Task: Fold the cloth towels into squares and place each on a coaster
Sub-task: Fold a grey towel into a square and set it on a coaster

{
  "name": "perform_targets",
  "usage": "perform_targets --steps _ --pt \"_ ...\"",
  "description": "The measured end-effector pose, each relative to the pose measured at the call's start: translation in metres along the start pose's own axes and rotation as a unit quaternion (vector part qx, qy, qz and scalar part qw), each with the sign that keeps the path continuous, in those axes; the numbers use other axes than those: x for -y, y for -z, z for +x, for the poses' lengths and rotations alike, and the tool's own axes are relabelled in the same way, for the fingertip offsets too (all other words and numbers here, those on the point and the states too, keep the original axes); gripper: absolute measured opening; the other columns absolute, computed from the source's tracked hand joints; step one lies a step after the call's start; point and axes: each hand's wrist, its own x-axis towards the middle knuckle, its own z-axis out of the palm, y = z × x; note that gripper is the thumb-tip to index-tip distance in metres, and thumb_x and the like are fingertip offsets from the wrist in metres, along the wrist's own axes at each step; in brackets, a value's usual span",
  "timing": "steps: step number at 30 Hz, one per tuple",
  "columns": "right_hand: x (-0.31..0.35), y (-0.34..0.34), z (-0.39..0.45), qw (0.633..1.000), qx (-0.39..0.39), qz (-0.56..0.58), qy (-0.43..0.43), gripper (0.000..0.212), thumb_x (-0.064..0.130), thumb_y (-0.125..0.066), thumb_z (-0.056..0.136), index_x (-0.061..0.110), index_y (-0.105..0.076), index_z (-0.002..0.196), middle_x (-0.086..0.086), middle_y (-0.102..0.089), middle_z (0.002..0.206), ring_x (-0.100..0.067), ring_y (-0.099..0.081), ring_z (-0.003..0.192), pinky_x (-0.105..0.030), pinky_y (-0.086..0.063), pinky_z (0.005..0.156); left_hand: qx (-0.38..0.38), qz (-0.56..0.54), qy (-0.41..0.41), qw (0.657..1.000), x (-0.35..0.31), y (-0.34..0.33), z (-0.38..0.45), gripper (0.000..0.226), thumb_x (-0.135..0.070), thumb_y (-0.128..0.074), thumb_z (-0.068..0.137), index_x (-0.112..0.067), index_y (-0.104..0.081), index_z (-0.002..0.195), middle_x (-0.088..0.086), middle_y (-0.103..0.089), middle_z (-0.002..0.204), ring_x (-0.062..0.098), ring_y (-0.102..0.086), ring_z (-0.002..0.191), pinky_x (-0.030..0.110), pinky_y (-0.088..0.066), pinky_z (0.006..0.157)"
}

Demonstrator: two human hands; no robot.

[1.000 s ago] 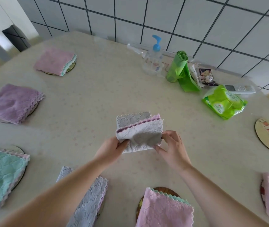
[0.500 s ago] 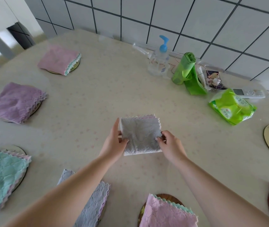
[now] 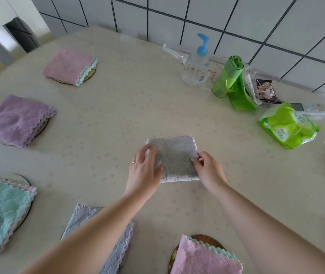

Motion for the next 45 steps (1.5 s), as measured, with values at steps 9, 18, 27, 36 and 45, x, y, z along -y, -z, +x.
perform_targets --steps 9,18,27,36,45 --pt "-0.001 -0.023 -0.002 0.916 -0.028 -0.257 0.307 0.048 0.029 -0.053 0.091 0.018 -0.043 0.137 -0.007 -0.034 0.149 -0.026 -0.031 0.137 -0.050 -0.025 0.111 0.115 0.220 -0.066 0.967 -0.002 -0.021 -0.001 0.057 -0.038 -0.013 0.096 -0.018 -0.007 0.149 -0.004 0.003 0.157 0.011 0.014 0.143 0.048 0.006 0.115" --pt "-0.016 -0.023 0.005 0.908 0.056 -0.349 0.222 0.069 0.059 0.001 0.085 0.033 -0.002 0.148 0.002 0.008 0.158 -0.015 0.010 0.144 -0.050 0.010 0.112 0.113 0.244 -0.064 0.961 0.009 -0.026 -0.001 0.062 -0.041 -0.003 0.091 -0.019 0.000 0.148 -0.003 0.009 0.157 0.007 0.024 0.135 0.049 0.008 0.115" --pt "-0.036 0.005 -0.001 0.945 -0.005 -0.290 0.154 0.053 0.034 -0.033 0.098 0.023 -0.019 0.147 0.003 -0.018 0.155 -0.015 -0.012 0.143 -0.041 -0.004 0.115 0.085 0.215 -0.033 0.972 0.027 -0.012 -0.005 0.060 -0.048 -0.010 0.094 -0.023 -0.012 0.148 -0.001 -0.001 0.157 0.017 0.004 0.145 0.044 0.007 0.115" --pt "0.002 -0.009 0.002 0.995 0.059 0.073 -0.036 0.033 0.022 -0.059 0.084 0.020 -0.056 0.117 -0.002 -0.065 0.105 -0.025 -0.062 0.090 -0.034 -0.050 0.075 0.078 0.050 0.105 0.990 0.003 0.009 0.004 0.042 -0.019 -0.044 0.093 -0.026 -0.046 0.135 0.001 -0.044 0.139 0.026 -0.037 0.127 0.038 -0.033 0.103" --pt "-0.017 0.016 -0.048 0.908 0.061 0.387 -0.147 0.013 0.009 -0.061 0.086 0.012 -0.063 0.098 -0.007 -0.069 0.084 -0.020 -0.065 0.070 -0.027 -0.050 0.062 0.049 -0.302 0.213 0.928 -0.020 0.023 -0.025 0.039 0.004 -0.048 0.085 -0.031 -0.063 0.097 0.001 -0.062 0.112 0.014 -0.058 0.073 0.028 -0.050 0.071"
